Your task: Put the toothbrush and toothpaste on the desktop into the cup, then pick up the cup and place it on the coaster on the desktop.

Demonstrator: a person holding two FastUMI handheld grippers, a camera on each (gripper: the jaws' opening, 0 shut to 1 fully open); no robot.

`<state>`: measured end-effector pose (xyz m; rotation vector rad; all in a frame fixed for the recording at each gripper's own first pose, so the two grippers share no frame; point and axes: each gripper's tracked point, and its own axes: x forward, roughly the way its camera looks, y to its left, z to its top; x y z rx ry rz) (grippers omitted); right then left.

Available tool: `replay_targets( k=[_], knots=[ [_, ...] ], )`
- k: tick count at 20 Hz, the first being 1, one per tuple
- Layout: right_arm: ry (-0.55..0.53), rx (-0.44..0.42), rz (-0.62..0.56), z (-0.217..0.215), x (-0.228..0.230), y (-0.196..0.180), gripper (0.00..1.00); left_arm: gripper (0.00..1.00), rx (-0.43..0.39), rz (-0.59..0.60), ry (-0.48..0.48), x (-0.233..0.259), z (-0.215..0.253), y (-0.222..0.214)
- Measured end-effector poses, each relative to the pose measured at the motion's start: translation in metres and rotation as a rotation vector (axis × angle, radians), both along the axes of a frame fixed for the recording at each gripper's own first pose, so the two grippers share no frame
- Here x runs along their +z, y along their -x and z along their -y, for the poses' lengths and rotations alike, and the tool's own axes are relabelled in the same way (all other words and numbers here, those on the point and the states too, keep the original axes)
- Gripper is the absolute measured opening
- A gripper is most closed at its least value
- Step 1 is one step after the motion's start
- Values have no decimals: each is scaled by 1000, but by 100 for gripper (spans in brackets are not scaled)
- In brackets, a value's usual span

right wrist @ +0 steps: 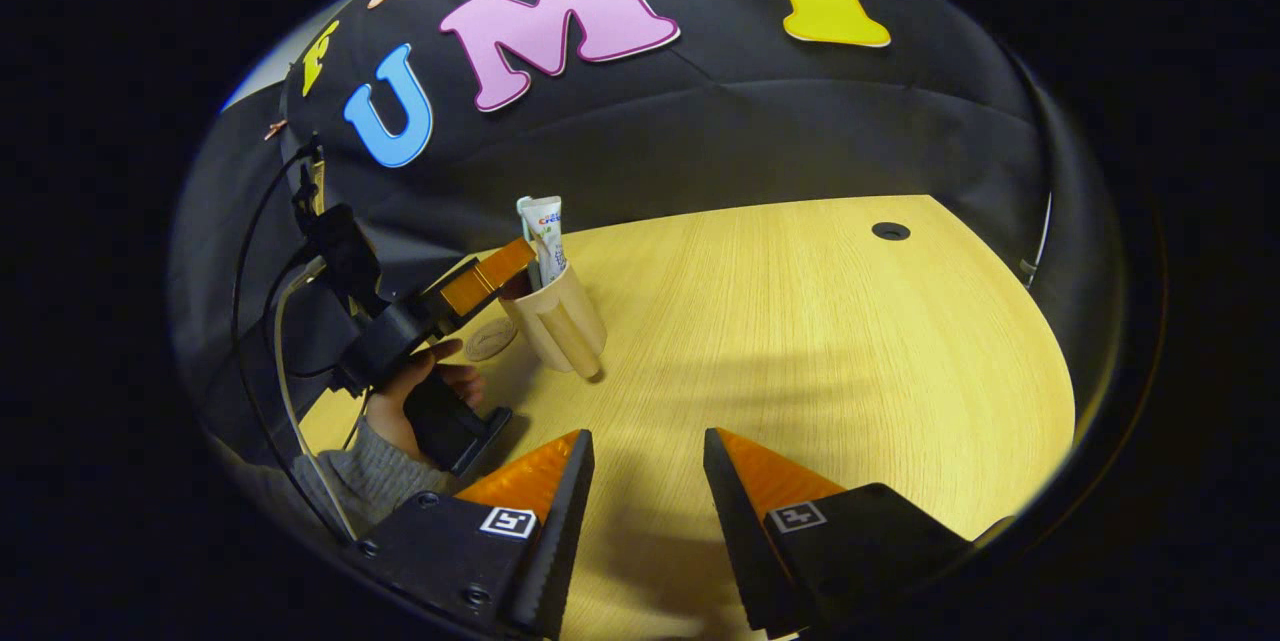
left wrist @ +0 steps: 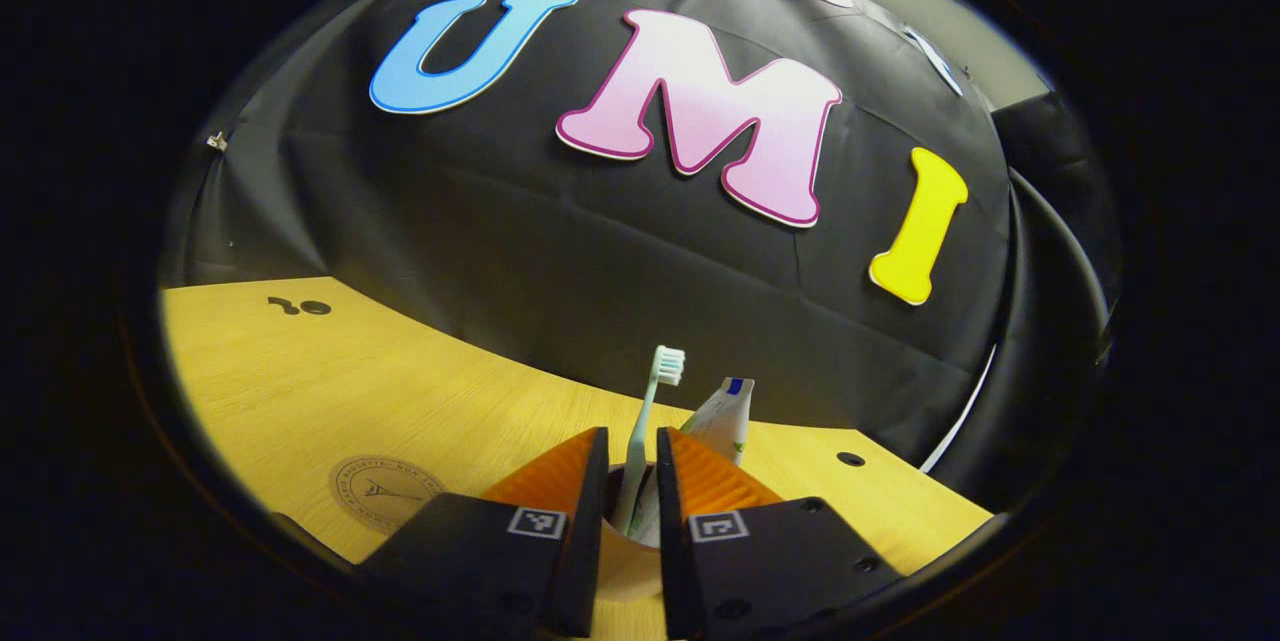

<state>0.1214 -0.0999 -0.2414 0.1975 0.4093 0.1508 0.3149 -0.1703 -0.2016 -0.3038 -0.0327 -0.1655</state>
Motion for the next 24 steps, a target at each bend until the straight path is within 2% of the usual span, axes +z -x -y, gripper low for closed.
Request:
replay_targets(
  k=[1,2,3,4,5,6,7,8,11,12,13,17,18,19,20,24],
  knots=[
    [6,13,-7,-3,4,-1,70,35,-8,-17,5,-1,-2,4],
    [13,25,-14,-5,9,-2,71,35,-12,-36,11,-5,-6,9],
    [23,39,-22,-5,11,-4,71,58,-6,-47,23,-5,-13,16],
    [30,54,-33,-7,15,-7,74,63,-2,-53,37,-5,-21,24],
    [28,65,-41,-10,20,-11,75,55,1,-57,45,-4,-28,34],
    [22,77,-54,-13,24,-15,76,70,-2,-69,45,-7,-33,44],
    [18,89,-70,-16,27,-20,77,62,3,-86,35,-12,-41,55],
    [17,103,-83,-20,31,-25,78,66,9,-104,17,-19,-51,68],
    [59,140,-121,-23,40,-42,79,70,20,-151,-18,-35,-73,107],
    [77,148,-128,-25,44,-49,81,79,23,-172,-25,-42,-78,121],
    [89,158,-132,-28,49,-55,82,70,25,-188,-27,-48,-82,135],
    [164,217,-178,-47,48,-70,82,70,34,-249,-2,-61,-95,189],
    [186,235,-193,-52,44,-73,72,70,34,-266,14,-64,-97,202],
    [205,250,-210,-58,40,-75,82,70,40,-280,23,-65,-101,216],
    [219,269,-230,-64,34,-77,84,70,48,-292,24,-67,-104,229],
    [269,299,-275,-79,18,-95,84,70,72,-341,8,-75,-120,271]
  ],
)
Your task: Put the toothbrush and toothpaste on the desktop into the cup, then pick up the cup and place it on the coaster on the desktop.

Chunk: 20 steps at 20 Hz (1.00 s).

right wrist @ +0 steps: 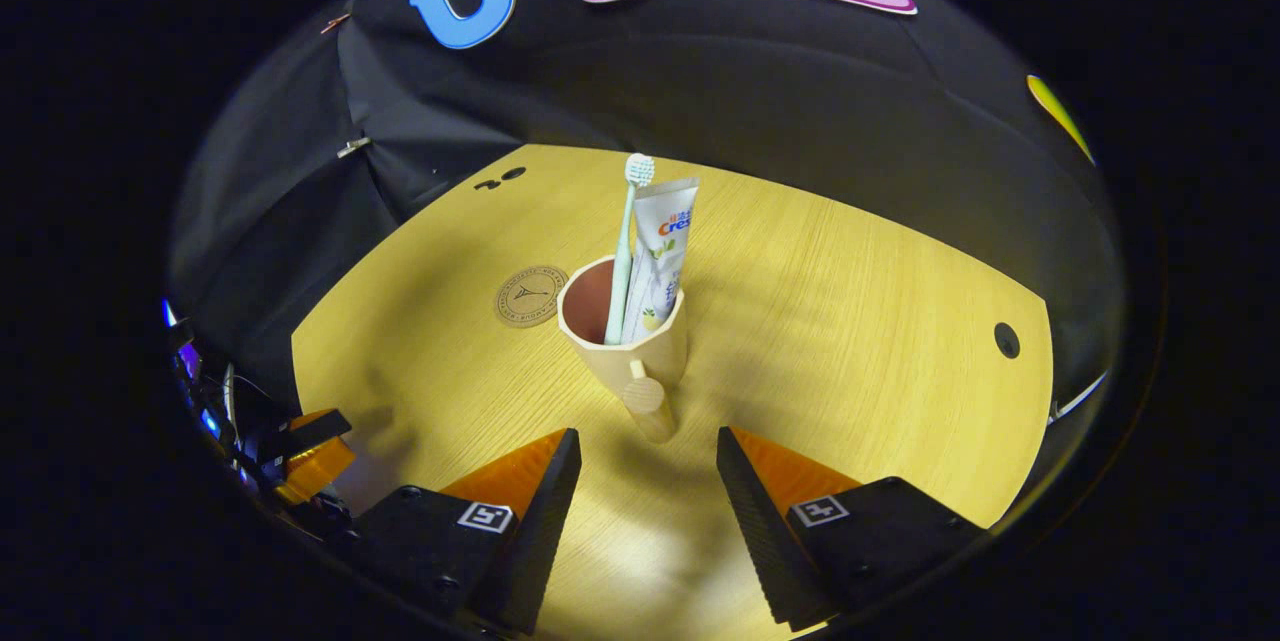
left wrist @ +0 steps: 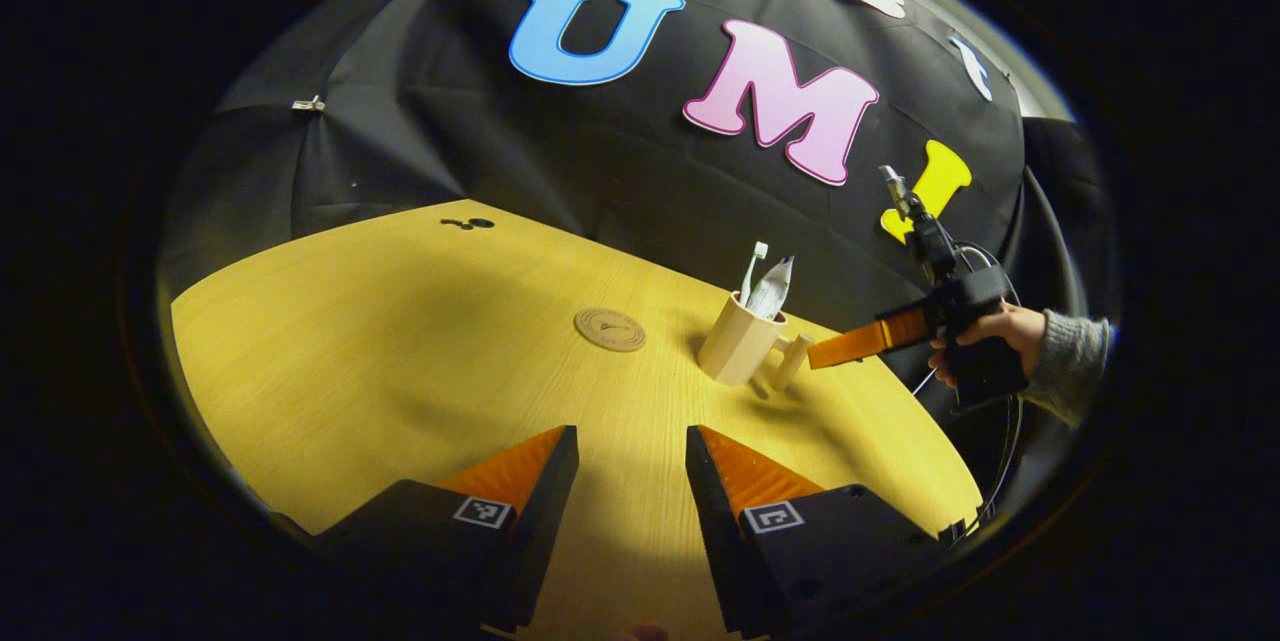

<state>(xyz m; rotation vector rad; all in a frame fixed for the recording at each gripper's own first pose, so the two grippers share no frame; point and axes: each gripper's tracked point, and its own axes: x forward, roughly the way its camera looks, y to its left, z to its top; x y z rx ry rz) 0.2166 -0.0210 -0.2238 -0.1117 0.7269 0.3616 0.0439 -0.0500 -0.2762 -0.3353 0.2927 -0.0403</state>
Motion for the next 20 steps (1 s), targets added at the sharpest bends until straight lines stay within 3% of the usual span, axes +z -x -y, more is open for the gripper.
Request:
replay_targets(
  k=[6,14,15,16,17,20],
  knots=[
    [21,12,-61,-9,-17,-31,84,70,42,-72,-56,-21,-13,39],
    [76,72,-141,-30,-56,-56,84,70,121,-111,-26,-34,-10,59],
    [97,61,-146,-26,-61,-59,91,70,133,-113,-23,-35,-11,59],
    [103,58,-163,-25,-65,-57,71,70,143,-114,-21,-38,-12,59],
    [109,58,-178,-24,-65,-55,71,70,152,-117,-19,-39,-13,58],
    [159,65,-134,-15,-63,-62,30,70,170,-123,-8,-43,-16,58]
  ],
)
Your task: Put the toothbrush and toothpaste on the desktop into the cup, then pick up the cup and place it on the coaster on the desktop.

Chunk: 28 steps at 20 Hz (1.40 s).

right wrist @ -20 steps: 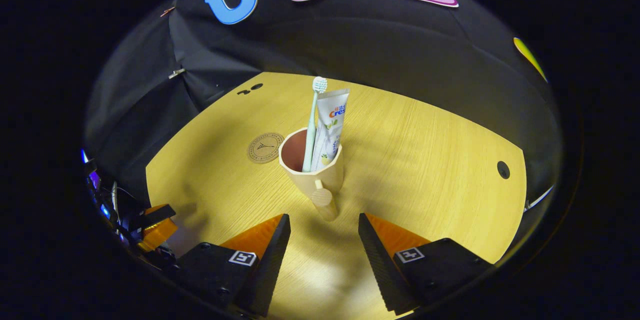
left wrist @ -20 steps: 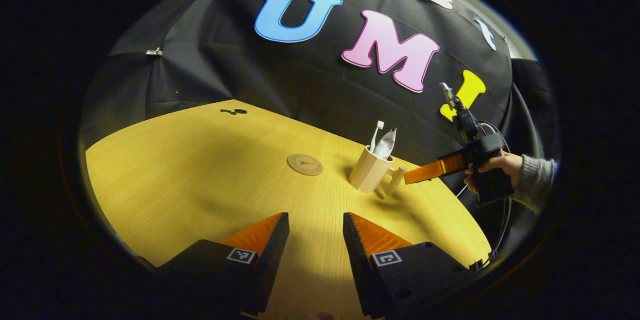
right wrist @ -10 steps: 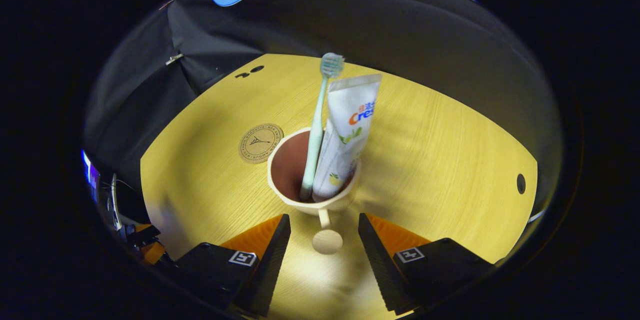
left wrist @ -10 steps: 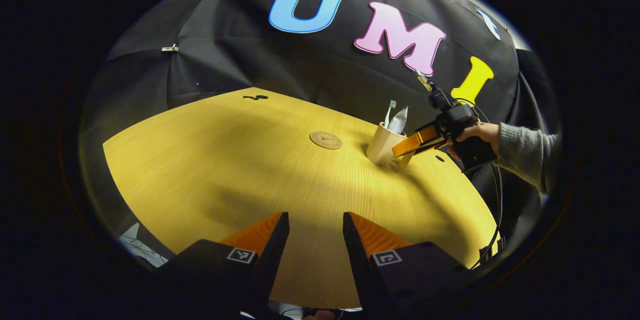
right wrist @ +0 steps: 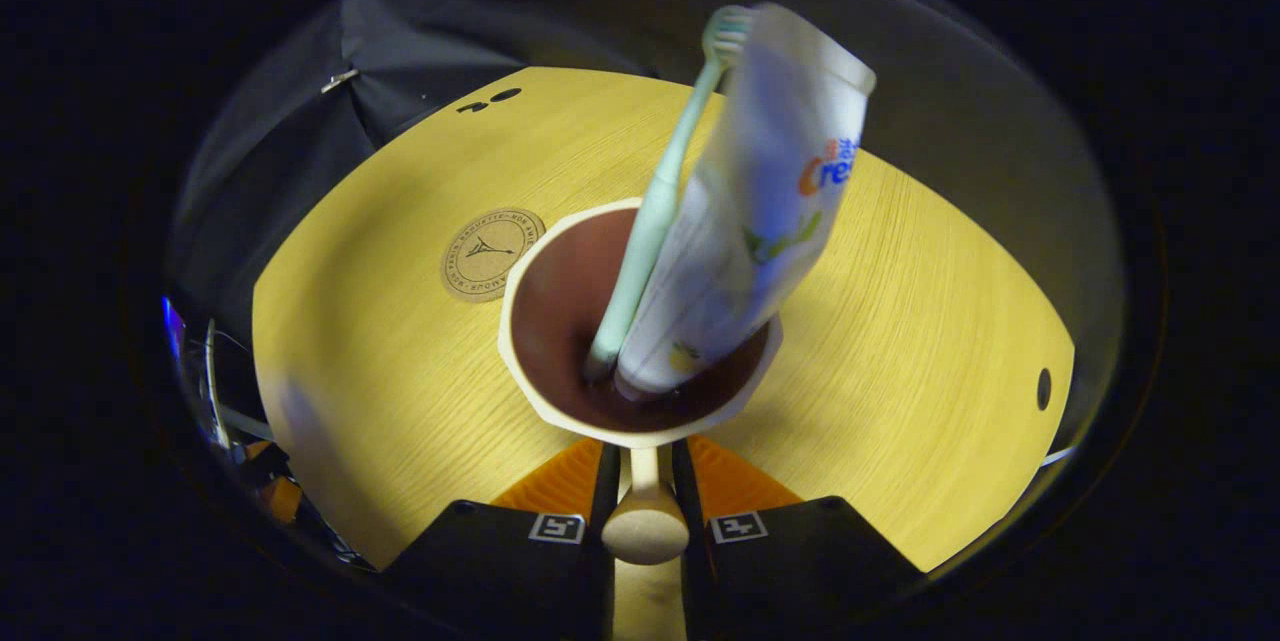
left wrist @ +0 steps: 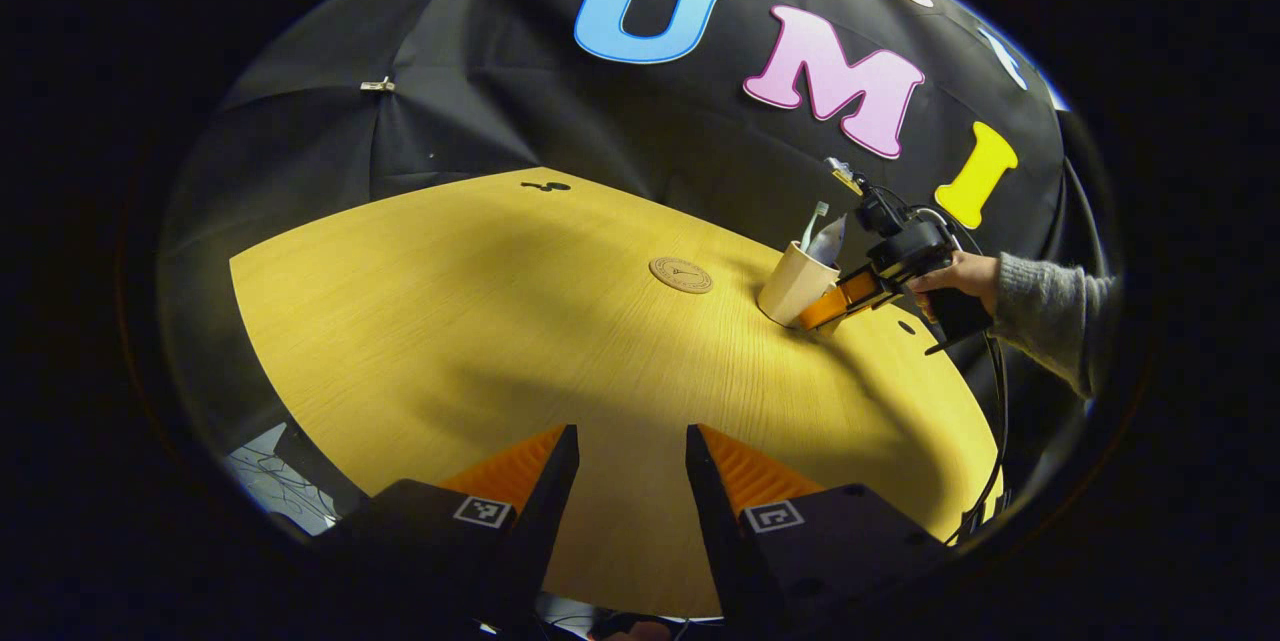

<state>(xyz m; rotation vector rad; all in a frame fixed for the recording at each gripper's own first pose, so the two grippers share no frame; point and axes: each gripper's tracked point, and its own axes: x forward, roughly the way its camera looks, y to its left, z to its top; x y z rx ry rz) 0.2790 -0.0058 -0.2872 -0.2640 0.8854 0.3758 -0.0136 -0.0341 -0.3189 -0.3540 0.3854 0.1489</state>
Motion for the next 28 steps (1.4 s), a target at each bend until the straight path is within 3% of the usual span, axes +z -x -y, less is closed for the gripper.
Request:
replay_targets(
  k=[1,2,11,14,15,17,18,19,23,24,25,28],
  knots=[
    [-1,3,6,-2,-1,1,25,70,4,0,5,1,-1,-1],
    [1,13,15,-2,-1,1,29,70,6,-2,9,-1,-1,-1],
    [-22,24,64,-16,13,6,28,70,-35,-9,1,1,-2,-2],
    [-8,22,42,-20,5,10,19,70,-41,-8,-2,1,-8,-1],
    [0,33,58,-23,5,7,25,70,-41,-7,-3,2,-11,0],
    [-21,48,67,-30,8,11,19,70,-40,-4,0,4,-15,-1],
    [-34,55,72,-35,8,12,24,70,-38,-4,2,3,-18,0],
    [-34,64,90,-38,7,12,24,70,-36,-7,2,2,-21,0],
    [-40,83,123,-53,5,14,21,70,-34,-9,6,1,-27,-2],
    [-45,86,136,-55,8,13,15,70,-37,-8,5,1,-28,-1],
    [-48,87,153,-57,12,11,21,70,-39,-8,3,1,-29,0],
    [-66,87,205,-69,24,3,21,70,-39,-9,6,1,-33,-2]
  ],
)
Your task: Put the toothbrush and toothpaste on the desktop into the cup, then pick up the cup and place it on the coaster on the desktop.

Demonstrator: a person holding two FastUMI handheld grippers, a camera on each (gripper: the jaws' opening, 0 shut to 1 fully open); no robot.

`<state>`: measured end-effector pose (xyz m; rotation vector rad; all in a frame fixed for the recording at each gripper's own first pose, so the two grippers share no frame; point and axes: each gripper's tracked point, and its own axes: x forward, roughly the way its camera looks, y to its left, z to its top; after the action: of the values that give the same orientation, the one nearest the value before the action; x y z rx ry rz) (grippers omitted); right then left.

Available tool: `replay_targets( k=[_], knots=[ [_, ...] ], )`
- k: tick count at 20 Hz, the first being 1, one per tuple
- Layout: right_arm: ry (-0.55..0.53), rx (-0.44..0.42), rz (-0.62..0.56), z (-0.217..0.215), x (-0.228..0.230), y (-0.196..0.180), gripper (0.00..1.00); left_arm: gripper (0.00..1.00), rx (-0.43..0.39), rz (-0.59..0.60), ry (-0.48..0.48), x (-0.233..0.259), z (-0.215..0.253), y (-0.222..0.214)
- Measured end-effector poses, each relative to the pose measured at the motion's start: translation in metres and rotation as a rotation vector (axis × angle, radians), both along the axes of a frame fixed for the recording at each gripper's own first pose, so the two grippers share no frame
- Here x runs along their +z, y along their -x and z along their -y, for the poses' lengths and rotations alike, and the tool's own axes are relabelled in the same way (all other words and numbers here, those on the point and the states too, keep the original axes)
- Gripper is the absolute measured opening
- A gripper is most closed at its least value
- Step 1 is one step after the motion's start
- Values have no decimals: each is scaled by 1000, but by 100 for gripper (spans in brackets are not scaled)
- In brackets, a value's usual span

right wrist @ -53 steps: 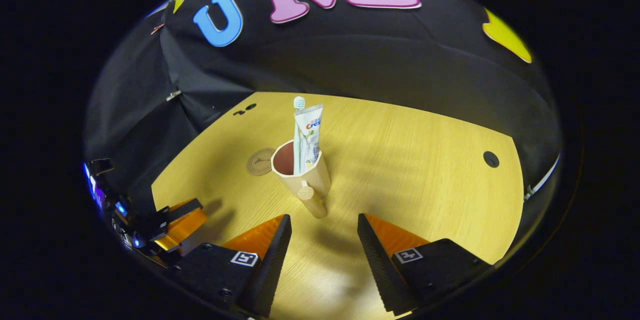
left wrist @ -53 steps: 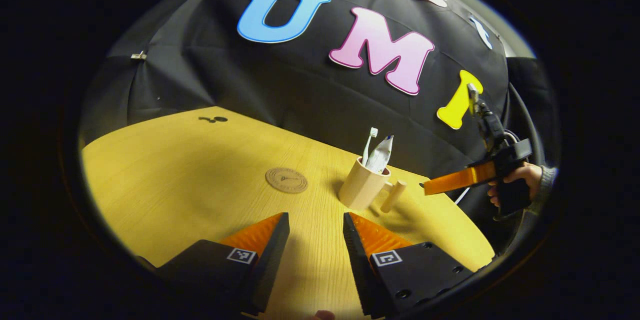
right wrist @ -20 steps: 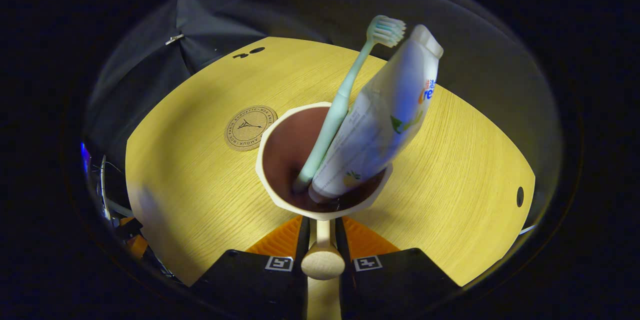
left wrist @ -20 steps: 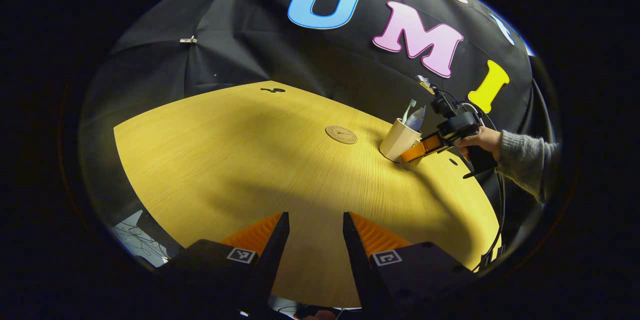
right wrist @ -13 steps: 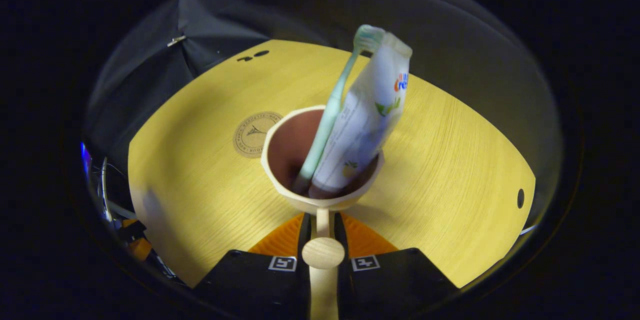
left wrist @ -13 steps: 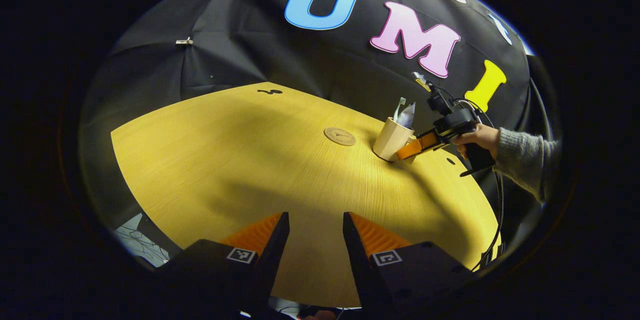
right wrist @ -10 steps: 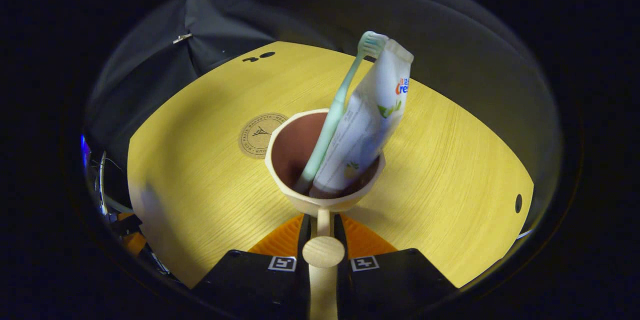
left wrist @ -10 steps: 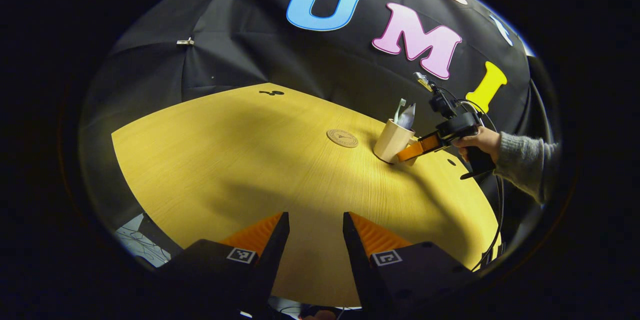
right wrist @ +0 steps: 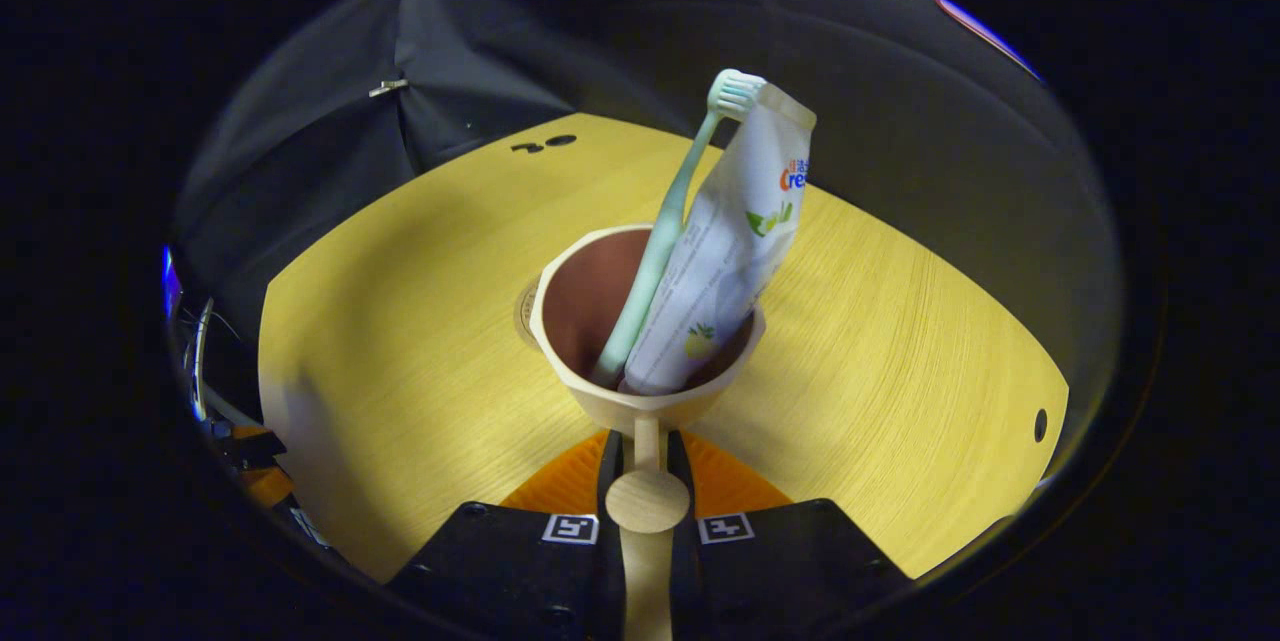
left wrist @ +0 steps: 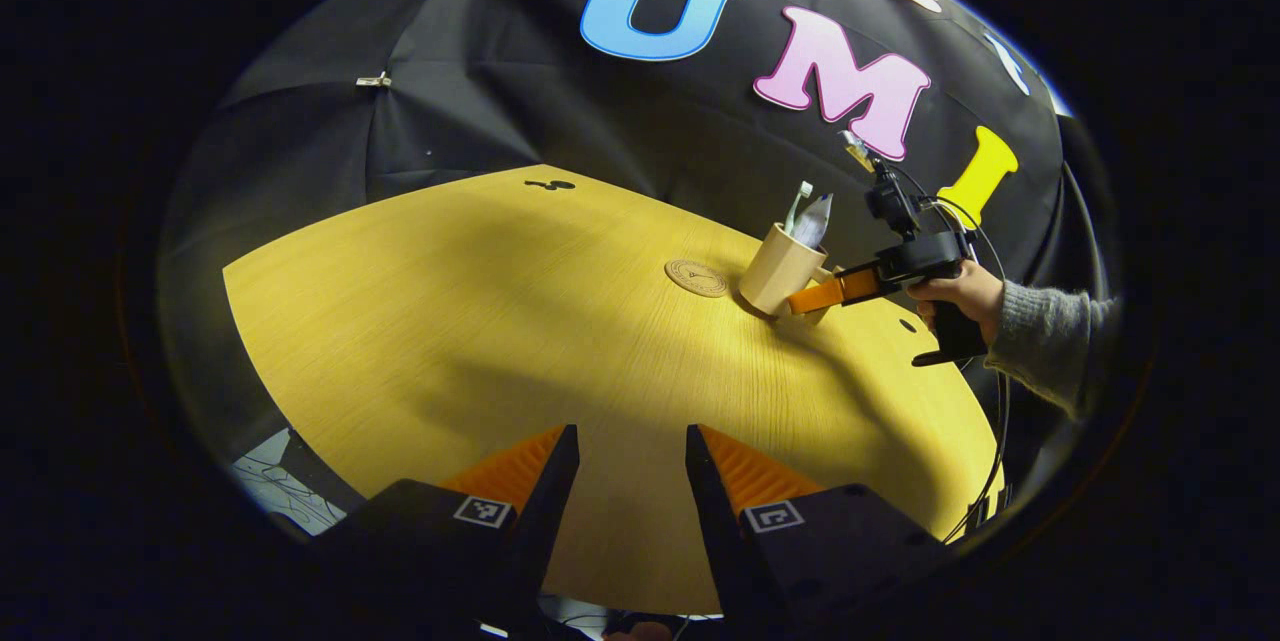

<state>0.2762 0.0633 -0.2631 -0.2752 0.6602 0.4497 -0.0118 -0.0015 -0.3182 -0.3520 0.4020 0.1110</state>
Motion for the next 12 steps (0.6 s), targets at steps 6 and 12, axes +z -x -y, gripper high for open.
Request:
replay_targets(
  k=[6,12],
  knots=[
    [-20,7,8,-22,7,-13,21,70,12,1,7,2,-11,-1],
    [-9,42,-5,-50,4,-26,21,70,41,2,12,4,-29,-3]
  ],
)
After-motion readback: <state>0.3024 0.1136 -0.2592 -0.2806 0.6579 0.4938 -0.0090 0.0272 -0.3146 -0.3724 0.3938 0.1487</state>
